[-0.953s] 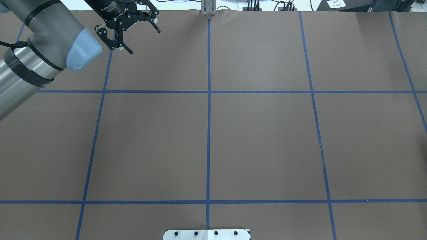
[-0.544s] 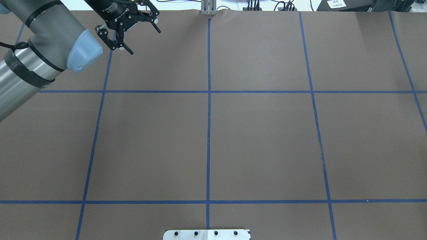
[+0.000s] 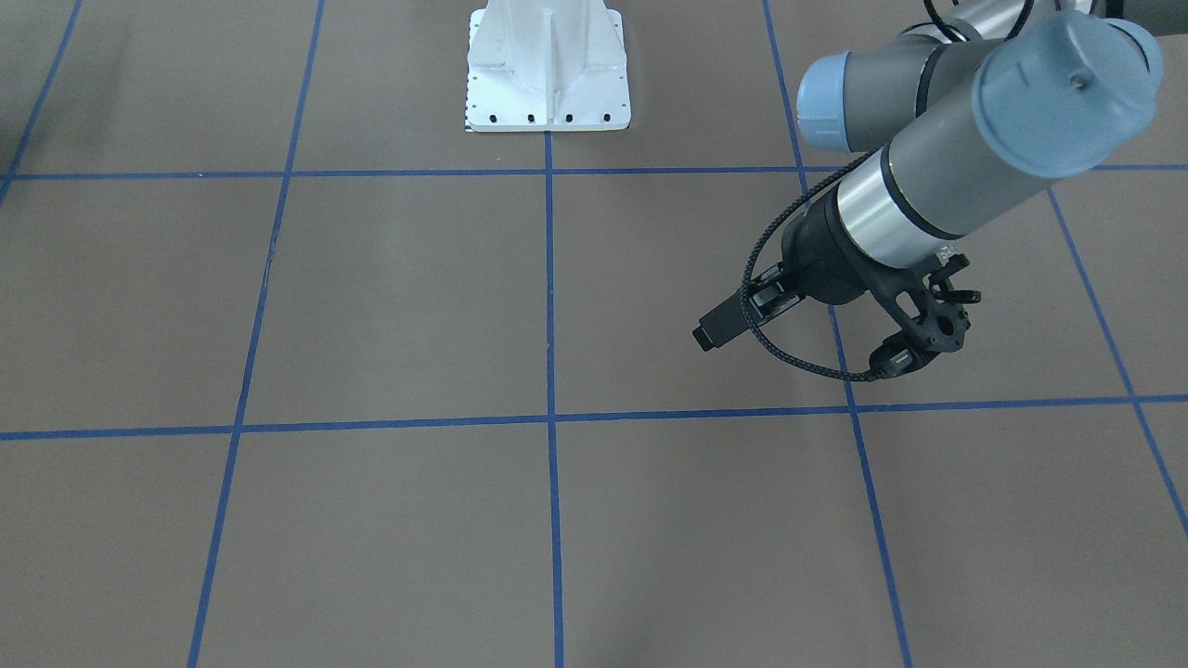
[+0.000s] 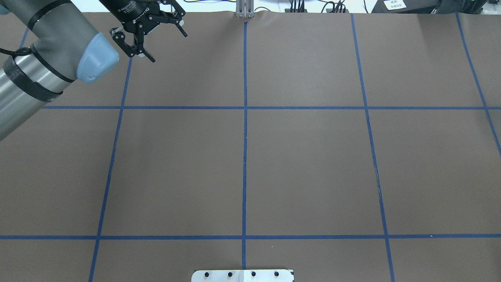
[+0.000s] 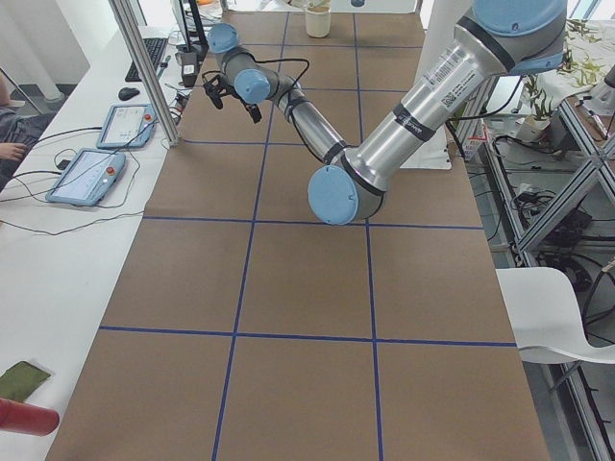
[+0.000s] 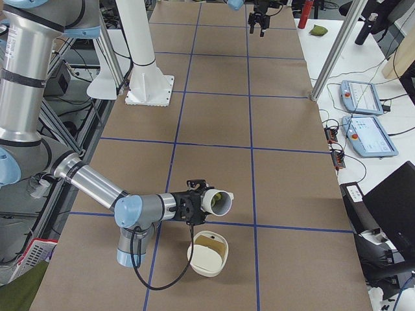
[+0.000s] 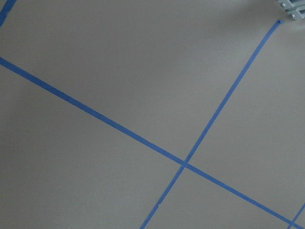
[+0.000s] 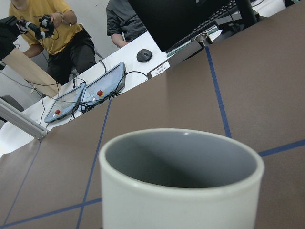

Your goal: Left arm hands cup to right arm to dump lemon

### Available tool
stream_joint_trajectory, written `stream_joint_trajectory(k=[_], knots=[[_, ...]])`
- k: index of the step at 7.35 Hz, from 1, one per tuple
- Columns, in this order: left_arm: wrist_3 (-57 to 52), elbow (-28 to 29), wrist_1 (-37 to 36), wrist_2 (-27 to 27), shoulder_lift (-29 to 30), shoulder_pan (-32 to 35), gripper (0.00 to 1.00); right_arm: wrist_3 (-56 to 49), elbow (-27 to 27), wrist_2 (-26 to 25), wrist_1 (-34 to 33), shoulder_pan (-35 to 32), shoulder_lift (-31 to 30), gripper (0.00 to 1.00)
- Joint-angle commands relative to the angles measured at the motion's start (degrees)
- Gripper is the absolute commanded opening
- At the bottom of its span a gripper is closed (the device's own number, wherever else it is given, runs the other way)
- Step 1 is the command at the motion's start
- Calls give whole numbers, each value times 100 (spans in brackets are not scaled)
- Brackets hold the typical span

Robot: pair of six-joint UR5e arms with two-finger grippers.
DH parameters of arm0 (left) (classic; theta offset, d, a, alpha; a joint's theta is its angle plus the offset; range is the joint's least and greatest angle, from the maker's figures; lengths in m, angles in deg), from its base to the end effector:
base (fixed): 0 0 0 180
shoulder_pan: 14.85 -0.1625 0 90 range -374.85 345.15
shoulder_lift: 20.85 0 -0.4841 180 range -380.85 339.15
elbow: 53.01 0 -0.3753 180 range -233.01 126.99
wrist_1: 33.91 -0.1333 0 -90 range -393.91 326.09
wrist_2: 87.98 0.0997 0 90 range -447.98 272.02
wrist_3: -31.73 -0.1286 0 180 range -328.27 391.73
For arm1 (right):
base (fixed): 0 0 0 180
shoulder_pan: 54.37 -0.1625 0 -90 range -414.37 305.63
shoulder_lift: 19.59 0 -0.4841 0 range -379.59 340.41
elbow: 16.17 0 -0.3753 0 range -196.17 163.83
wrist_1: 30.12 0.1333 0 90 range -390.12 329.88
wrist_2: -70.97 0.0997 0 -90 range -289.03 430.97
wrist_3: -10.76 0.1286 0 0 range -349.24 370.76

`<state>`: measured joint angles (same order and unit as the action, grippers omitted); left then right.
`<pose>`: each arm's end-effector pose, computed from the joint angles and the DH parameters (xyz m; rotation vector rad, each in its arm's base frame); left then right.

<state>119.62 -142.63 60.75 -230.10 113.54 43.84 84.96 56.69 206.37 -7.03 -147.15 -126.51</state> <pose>0.3541 -0.6434 0.2250 -0.3379 1.1167 -0.4890 0.0552 -0.2753 0.7551 0.6721 -1.2967 0.5564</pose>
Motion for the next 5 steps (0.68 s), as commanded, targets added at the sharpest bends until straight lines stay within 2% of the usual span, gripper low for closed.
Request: stream_joint_trajectory(k=[1,4,5], knots=[[0,-30,0,0,0,2,100,1126,-96,57,144,-144,14,7],[0,-83,-9,0,0,-7,100,2481,-140,-40,600,-241,58,7],[0,-74,-9,0,0,2,100,2711,-306,-275,949,-241,67,7]])
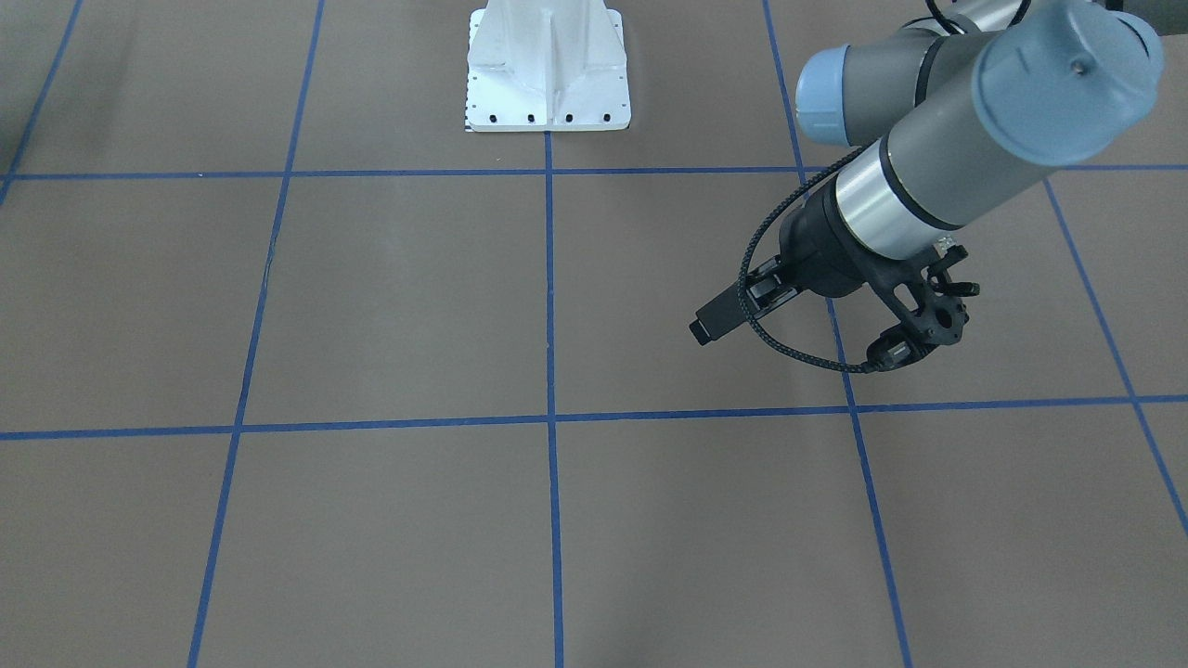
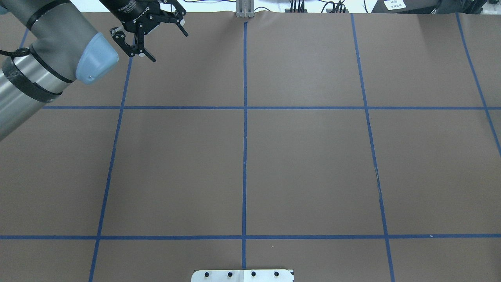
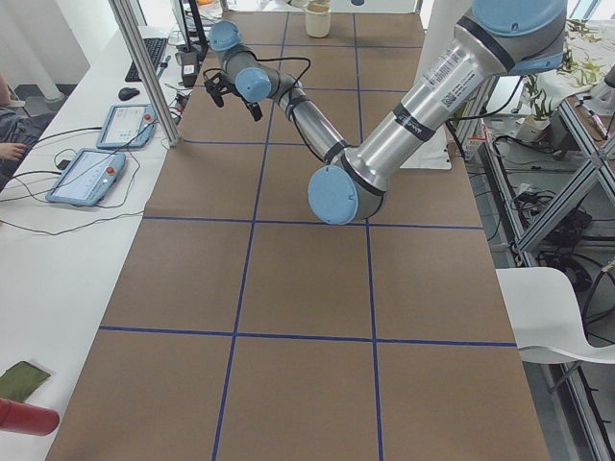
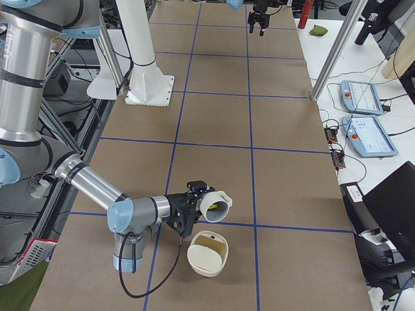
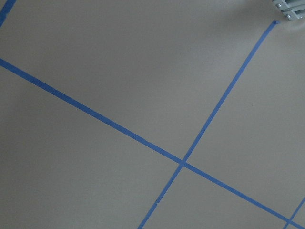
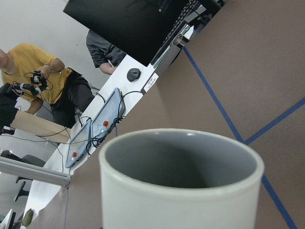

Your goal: Left arm hands cup to right arm to dump lemon

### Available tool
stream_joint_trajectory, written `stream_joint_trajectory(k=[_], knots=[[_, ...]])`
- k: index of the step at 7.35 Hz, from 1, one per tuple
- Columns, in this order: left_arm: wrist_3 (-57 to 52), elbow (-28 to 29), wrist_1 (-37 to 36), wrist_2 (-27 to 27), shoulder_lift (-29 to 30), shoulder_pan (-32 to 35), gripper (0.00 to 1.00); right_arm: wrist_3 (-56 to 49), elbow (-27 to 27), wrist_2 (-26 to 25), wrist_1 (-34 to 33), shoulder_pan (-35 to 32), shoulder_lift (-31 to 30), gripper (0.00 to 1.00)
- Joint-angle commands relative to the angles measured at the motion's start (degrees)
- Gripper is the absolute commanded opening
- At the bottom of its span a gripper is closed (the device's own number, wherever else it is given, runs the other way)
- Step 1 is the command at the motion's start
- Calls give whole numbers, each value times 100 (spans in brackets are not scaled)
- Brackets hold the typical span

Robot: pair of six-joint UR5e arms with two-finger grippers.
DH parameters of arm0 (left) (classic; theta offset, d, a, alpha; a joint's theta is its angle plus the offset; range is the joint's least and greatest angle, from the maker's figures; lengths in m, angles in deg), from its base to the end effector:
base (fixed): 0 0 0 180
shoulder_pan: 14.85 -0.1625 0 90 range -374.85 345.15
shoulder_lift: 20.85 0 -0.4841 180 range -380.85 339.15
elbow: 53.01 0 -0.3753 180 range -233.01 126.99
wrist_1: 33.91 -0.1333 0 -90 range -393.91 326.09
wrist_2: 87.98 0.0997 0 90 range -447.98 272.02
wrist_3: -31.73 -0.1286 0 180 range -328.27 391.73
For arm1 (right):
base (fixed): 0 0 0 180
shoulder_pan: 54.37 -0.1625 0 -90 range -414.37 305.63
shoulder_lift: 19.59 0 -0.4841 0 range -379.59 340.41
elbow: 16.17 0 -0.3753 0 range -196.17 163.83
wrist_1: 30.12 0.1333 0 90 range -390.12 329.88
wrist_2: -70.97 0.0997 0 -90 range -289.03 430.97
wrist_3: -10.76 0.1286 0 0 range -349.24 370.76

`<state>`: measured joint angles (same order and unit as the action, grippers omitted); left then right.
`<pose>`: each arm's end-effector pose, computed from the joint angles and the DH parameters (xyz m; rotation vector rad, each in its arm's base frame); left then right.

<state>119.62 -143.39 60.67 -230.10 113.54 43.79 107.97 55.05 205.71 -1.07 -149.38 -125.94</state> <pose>0.3527 -0.6399 0.2199 -0.3313 1.1246 -0.4817 0.0664 -0.2673 0.7535 0.5149 -1.4698 0.8600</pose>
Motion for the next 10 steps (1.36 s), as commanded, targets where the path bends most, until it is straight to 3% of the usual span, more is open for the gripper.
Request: stream_joint_trajectory(k=[1,10], knots=[[0,2,-1,0,0,-10,100,630,-457,-438,800,-18,44,7],[-70,20,-1,123,17,-19,100,3496,-653,-607,839,-9,422,7]])
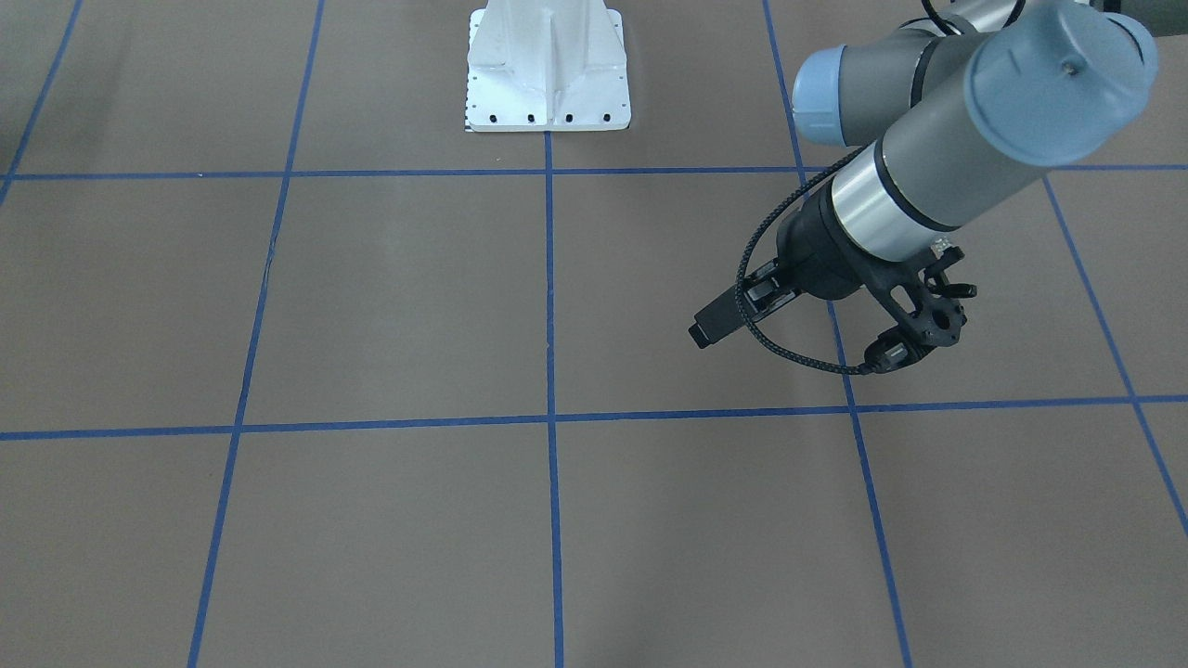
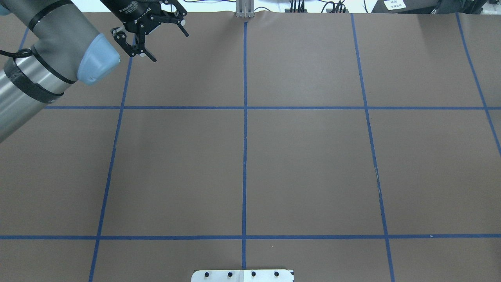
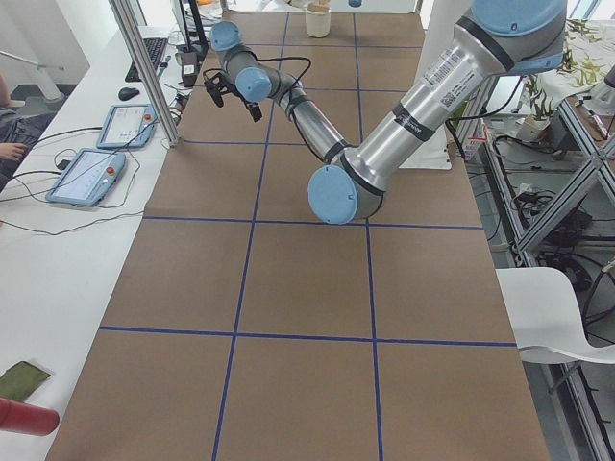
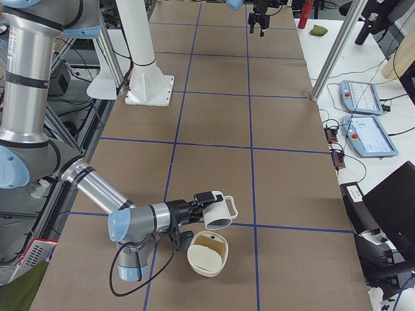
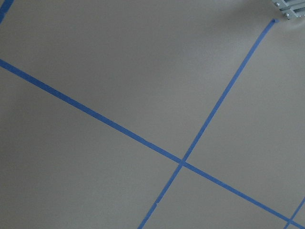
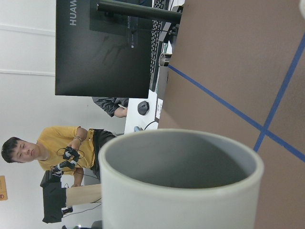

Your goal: Left arm hands cup to right arm to dump lemon

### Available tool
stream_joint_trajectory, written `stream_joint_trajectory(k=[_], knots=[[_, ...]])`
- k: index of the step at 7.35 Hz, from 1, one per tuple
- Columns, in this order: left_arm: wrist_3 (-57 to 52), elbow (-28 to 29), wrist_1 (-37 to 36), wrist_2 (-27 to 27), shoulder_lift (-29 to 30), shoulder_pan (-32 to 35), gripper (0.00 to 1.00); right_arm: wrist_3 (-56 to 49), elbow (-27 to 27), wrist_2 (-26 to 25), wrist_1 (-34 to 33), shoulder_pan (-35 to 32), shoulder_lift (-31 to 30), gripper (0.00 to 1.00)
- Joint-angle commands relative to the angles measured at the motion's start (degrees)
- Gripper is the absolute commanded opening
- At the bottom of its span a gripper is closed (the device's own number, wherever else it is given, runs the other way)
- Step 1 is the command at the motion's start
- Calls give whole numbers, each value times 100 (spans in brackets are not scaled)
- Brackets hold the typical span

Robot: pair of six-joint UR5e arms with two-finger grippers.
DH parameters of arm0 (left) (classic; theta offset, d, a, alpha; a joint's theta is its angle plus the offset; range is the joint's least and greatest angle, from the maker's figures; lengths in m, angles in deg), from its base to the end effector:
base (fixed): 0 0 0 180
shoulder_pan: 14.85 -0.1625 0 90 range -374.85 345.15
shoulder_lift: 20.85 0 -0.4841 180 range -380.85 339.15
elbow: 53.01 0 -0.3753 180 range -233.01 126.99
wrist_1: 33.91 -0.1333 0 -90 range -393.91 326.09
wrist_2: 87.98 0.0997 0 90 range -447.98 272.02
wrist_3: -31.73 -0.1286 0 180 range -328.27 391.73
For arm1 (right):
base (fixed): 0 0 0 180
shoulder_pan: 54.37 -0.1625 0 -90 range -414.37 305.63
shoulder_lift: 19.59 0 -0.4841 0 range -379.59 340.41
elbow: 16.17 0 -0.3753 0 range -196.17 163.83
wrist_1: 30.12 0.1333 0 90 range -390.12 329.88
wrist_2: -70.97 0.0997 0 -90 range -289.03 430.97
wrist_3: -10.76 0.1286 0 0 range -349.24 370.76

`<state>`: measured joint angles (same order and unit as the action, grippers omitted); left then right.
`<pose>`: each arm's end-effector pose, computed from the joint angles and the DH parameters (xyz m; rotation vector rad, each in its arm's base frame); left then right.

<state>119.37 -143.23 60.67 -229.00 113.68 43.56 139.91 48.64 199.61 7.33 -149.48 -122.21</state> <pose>0.3552 -0.6413 0.2205 -0.3146 1.1181 -0.4848 0.0788 -0.2859 0.7659 0.2563 -1.7055 1.2864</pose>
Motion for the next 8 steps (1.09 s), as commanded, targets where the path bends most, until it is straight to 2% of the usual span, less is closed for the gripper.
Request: stream_joint_trajectory(k=[1,5,7,8], knots=[[-55,4,0,13,3,4,100,574,-4,3,17,1,59,7],[-63,4,0,127,3,-23,100,1593,-30,-58,412,1,59,7],[-55,4,0,136,3,-40,100,1999,-318,-444,1060,1,59,7],[-63,-4,-9,171,3,-49,100,2026,-337,-489,1098,1,59,7]])
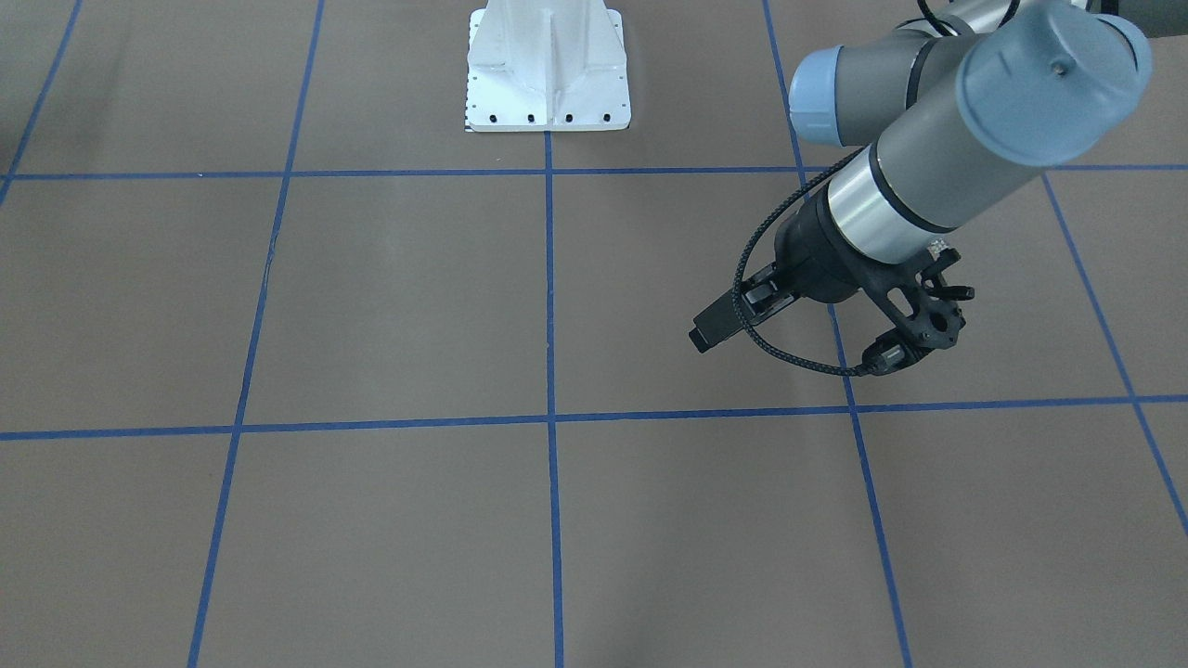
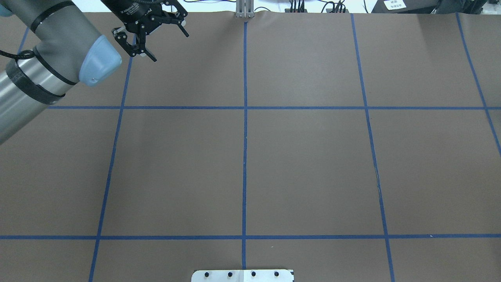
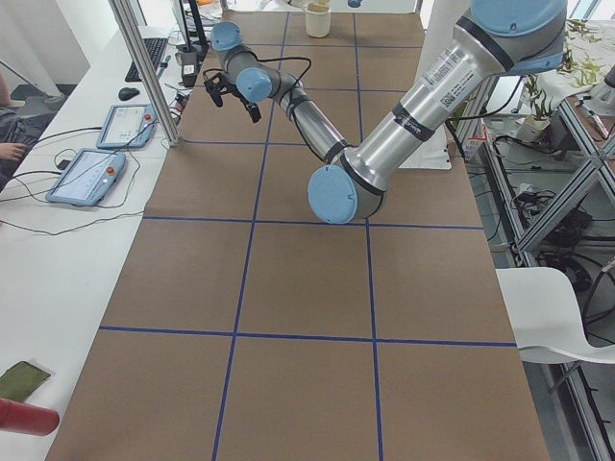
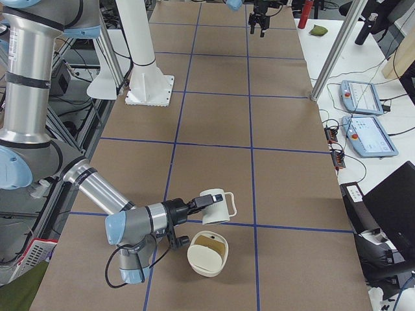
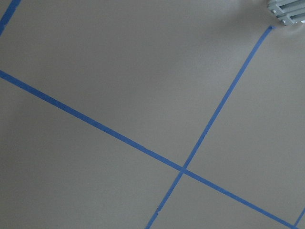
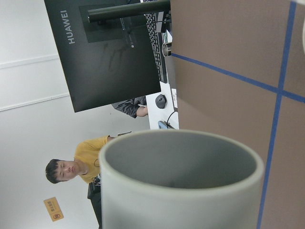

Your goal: Left arm hands cup to right arm to dump lemon

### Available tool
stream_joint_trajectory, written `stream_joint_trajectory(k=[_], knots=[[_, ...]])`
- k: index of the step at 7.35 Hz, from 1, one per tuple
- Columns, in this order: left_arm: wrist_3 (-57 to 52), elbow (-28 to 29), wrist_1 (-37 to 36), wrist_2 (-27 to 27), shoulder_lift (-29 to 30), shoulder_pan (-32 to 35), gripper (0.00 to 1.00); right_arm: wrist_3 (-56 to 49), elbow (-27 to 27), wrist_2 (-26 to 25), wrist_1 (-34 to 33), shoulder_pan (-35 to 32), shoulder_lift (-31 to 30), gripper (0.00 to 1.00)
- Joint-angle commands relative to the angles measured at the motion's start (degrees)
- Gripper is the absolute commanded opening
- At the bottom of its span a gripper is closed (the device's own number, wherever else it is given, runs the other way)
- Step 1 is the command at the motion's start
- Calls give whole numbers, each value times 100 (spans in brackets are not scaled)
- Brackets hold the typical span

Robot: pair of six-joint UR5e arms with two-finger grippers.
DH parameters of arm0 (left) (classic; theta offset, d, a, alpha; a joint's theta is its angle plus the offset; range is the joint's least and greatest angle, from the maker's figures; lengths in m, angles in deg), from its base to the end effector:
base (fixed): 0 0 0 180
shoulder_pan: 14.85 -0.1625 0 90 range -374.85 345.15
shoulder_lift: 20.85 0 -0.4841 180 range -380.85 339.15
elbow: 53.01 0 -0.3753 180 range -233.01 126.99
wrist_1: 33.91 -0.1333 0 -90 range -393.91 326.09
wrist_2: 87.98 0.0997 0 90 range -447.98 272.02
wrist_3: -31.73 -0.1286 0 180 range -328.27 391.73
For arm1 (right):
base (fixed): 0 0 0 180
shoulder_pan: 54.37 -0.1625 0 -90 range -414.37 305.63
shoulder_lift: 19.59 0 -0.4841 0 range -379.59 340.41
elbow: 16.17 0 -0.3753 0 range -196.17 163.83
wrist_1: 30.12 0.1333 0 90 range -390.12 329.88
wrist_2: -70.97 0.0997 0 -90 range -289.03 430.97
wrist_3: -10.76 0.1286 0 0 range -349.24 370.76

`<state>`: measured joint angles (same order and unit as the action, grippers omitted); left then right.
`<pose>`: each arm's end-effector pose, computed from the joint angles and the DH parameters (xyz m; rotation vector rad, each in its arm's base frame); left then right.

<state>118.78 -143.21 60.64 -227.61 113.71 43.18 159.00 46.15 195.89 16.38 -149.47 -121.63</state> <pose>0.3588 -0.6416 0.2219 -0.2916 1.1099 -0.4830 0.0844 -0.2742 0.7643 0.0938 -1.9028 1.4527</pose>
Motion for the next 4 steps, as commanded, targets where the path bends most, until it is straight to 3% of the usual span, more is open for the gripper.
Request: stream_joint_trajectory(k=[1,4], knots=[[-4,-7,-7,85,0,-29,100,126,-97,-170,211,0,0,7],[-4,2,-7,278,17,-160,100,652,-185,-345,264,0,0,7]])
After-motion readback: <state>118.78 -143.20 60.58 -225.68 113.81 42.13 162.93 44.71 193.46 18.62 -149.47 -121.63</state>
